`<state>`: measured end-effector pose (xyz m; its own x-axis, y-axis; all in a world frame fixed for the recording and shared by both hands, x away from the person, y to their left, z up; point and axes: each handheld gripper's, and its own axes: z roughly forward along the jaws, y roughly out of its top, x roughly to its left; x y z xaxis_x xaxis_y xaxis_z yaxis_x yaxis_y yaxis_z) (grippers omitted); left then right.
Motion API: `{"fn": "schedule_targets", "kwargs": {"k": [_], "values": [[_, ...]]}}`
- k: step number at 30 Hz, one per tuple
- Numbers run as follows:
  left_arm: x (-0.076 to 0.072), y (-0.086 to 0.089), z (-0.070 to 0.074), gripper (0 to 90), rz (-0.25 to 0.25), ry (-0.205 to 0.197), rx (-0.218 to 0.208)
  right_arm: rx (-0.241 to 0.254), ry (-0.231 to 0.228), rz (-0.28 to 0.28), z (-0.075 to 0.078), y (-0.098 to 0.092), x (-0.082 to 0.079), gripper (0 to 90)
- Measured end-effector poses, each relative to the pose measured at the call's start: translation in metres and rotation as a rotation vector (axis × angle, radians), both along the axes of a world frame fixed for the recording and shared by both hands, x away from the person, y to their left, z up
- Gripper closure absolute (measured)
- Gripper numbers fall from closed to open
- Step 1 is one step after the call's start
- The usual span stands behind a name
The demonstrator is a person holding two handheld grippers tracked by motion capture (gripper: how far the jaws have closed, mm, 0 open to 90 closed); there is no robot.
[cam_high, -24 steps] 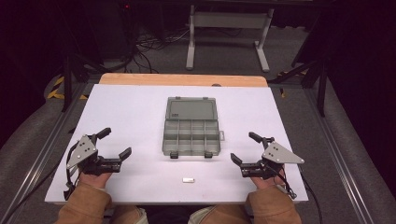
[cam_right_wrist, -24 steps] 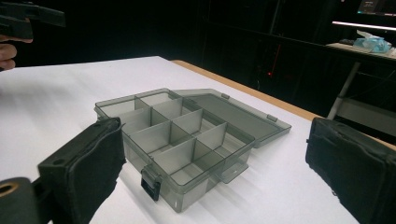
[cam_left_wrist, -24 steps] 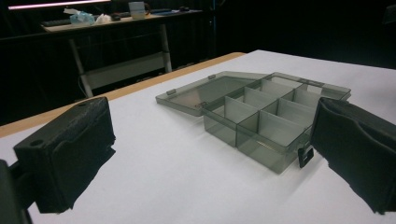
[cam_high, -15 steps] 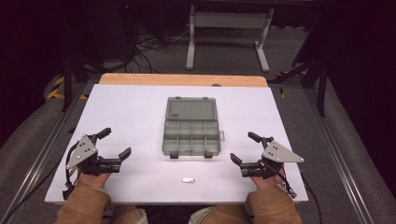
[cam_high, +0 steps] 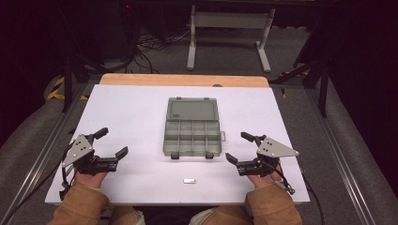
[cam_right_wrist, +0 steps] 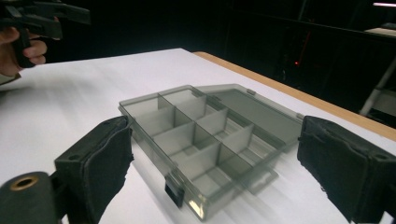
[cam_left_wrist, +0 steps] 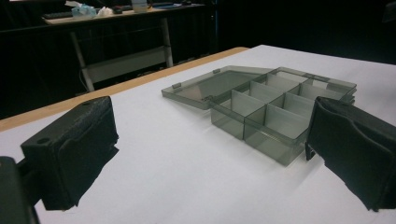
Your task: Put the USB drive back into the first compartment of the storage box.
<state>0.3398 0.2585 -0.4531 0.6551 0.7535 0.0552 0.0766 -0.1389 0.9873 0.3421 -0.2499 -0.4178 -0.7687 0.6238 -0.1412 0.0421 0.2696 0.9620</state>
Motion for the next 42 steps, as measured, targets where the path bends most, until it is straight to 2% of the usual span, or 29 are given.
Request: {"fn": "schedule_targets", "kwargs": {"k": [5,6,11,15,20,25,33,38,42], "values": [[0.0,0.001,0.0,2.6,0.002,-0.005,-0.006,-0.012,0.016,0.041,0.006,0.016,0.008,10.5],[0.0,0.002,0.0,2.6,0.004,-0.004,-0.008,-0.024,0.011,0.071,0.011,0.026,0.011,10.5],[-0.001,0.0,0.0,2.6,0.003,-0.007,0.003,-0.034,0.007,0.118,0.018,0.042,0.015,10.5],[-0.001,-0.001,0.0,2.6,-0.003,-0.004,0.014,-0.05,0.014,0.145,0.02,0.052,0.018,10.4],[-0.001,-0.001,0.0,2.6,-0.005,-0.006,0.007,-0.047,0.016,0.176,0.023,0.063,0.021,9.6],[-0.001,0.0,0.0,2.5,-0.005,-0.01,0.005,-0.072,0.015,0.221,0.023,0.079,0.023,9.0],[-0.001,0.0,0.0,2.6,-0.006,-0.008,0.006,-0.077,0.025,0.277,0.022,0.098,0.025,9.0],[0.0,0.001,-0.001,2.6,-0.009,-0.009,0.006,-0.098,0.046,0.305,0.02,0.103,0.026,11.0],[-0.001,0.001,-0.001,2.6,-0.008,-0.011,0.001,-0.166,0.086,0.34,0.023,0.106,0.024,14.9]]}}
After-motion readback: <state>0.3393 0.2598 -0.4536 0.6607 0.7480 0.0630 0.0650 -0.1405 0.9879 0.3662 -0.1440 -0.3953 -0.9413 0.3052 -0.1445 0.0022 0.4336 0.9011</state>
